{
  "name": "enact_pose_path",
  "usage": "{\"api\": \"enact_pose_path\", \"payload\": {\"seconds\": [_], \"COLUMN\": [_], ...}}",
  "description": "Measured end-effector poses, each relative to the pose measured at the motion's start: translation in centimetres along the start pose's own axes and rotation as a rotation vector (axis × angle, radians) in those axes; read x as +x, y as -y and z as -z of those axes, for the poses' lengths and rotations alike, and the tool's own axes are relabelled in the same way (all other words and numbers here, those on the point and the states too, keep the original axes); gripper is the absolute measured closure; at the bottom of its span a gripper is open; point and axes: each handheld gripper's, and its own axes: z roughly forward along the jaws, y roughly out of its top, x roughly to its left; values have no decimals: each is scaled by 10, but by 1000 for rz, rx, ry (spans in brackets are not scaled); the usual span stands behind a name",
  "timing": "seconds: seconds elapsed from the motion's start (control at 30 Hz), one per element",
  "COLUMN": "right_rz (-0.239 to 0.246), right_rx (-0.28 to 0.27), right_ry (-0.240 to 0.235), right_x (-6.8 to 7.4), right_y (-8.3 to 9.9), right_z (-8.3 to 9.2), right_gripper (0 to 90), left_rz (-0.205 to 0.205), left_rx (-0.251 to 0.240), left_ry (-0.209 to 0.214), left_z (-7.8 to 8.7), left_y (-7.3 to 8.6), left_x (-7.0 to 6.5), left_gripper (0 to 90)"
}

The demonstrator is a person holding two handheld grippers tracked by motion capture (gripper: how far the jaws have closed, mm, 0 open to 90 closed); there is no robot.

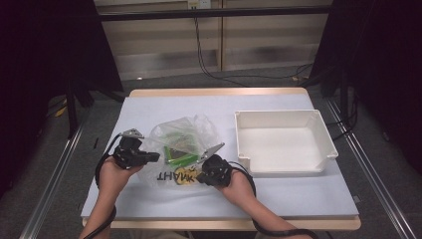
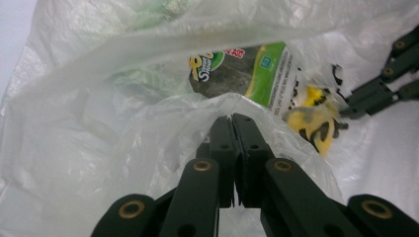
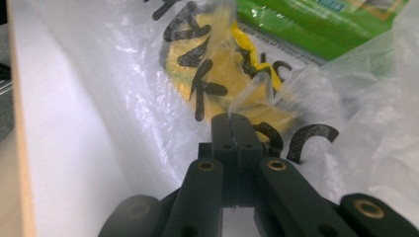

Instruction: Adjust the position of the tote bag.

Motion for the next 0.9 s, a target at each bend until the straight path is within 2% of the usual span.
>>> {"api": "enact_pose_path", "payload": {"seconds": [0.13,0.23,0.33,0.47,0.6,0.67,0.7,0.8,0.9], "right_rz": [0,13,9,-12,2,14,20,65,88], "right_rx": [14,29,21,-23,-31,-49,-52,-44,-50], "right_ry": [-42,-48,-41,-37,-21,-11,-5,3,13], "right_x": [5,11,11,7,8,7,7,7,9], "right_y": [4,7,6,-2,-14,-20,-23,-30,-38], "right_z": [3,5,7,14,22,25,26,26,28], "right_gripper": [900,900,900,877,830,764,760,682,682], "left_rz": [-2,-2,-6,-9,-2,-3,-1,-6,-6], "left_rx": [3,-2,-2,1,3,6,10,17,21], "left_ry": [-6,-5,-1,0,3,7,11,11,20], "left_z": [-4,-6,-8,-7,-6,-5,-5,-5,-4], "left_y": [-2,-2,-2,-1,1,1,2,1,-1], "left_x": [1,1,0,-1,0,-1,-1,-3,-6], "left_gripper": [879,880,879,884,887,888,893,894,894]}}
